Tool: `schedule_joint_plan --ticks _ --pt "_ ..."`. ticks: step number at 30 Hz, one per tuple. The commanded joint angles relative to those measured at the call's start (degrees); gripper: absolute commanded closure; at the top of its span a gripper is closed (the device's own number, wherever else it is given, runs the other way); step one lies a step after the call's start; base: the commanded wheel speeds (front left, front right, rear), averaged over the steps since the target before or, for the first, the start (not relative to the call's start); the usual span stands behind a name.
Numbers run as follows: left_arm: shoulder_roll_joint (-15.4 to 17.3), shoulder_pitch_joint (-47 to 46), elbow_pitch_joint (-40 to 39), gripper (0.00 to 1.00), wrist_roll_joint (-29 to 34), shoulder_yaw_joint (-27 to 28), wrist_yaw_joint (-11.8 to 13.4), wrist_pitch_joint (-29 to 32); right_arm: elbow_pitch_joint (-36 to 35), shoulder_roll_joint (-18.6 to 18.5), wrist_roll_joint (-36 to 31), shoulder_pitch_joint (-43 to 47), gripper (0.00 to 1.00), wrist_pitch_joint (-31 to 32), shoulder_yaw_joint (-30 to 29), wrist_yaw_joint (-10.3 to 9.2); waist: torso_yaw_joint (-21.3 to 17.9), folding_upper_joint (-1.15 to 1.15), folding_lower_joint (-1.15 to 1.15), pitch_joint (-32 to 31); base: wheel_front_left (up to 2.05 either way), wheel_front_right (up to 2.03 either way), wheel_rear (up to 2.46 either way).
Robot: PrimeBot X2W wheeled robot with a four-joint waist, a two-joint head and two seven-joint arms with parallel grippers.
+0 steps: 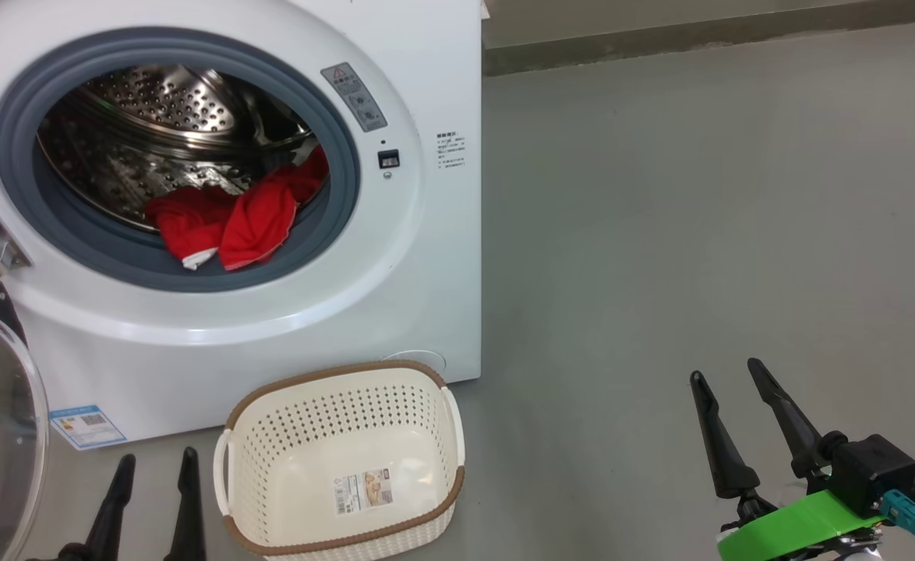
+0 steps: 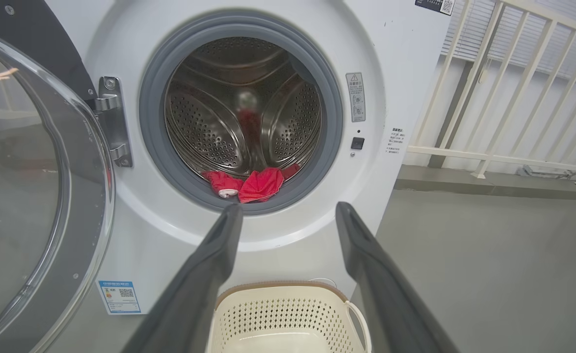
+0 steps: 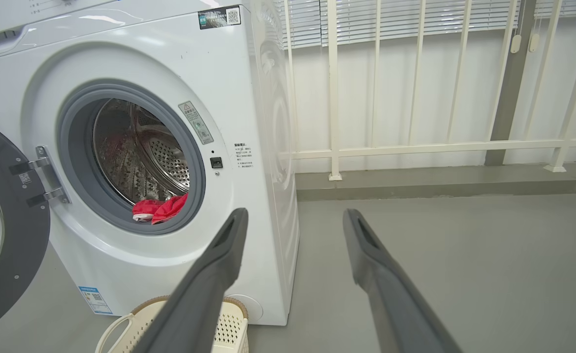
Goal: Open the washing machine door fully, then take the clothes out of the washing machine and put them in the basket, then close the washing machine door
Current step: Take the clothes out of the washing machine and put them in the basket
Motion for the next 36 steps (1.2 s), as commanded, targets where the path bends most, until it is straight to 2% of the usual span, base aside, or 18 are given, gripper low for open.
schedule_joint_plan --ticks 1,9,17,25,36 --pt "0.3 -0.83 -1.9 0.0 0.35 2.16 -0.01 -0.7 -1.2 -0.78 0.46 -0.87 0.0 -0.37 1.27 0.36 0.1 0.0 0.0 0.03 0.0 0.0 0.0" --pt "0.24 -1.22 -1.08 0.0 2.02 2.68 2.34 -0.7 -2.02 -0.85 0.24 -0.93 0.0 -0.37 1.4 0.36 0.55 0.0 0.0 0.28 0.31 -0.42 0.11" --pt "0.23 -1.57 -0.88 0.0 2.46 2.8 2.45 -0.7 -2.12 -0.78 0.31 -0.97 0.0 -0.37 1.68 0.36 0.62 0.0 0.0 0.35 1.33 -1.33 0.0" --pt "0.22 -1.95 -1.7 0.0 0.26 3.26 1.77 -0.7 -1.85 -0.71 0.33 -1.05 0.0 -0.37 1.64 0.36 0.6 0.0 0.0 0.13 1.6 -1.6 0.0" --pt "0.22 -1.67 -0.94 0.0 0.26 2.6 1.25 -0.7 -1.64 -0.77 0.59 -0.77 0.0 -0.37 1.8 0.36 0.86 0.0 0.0 -0.15 0.38 -0.38 0.0"
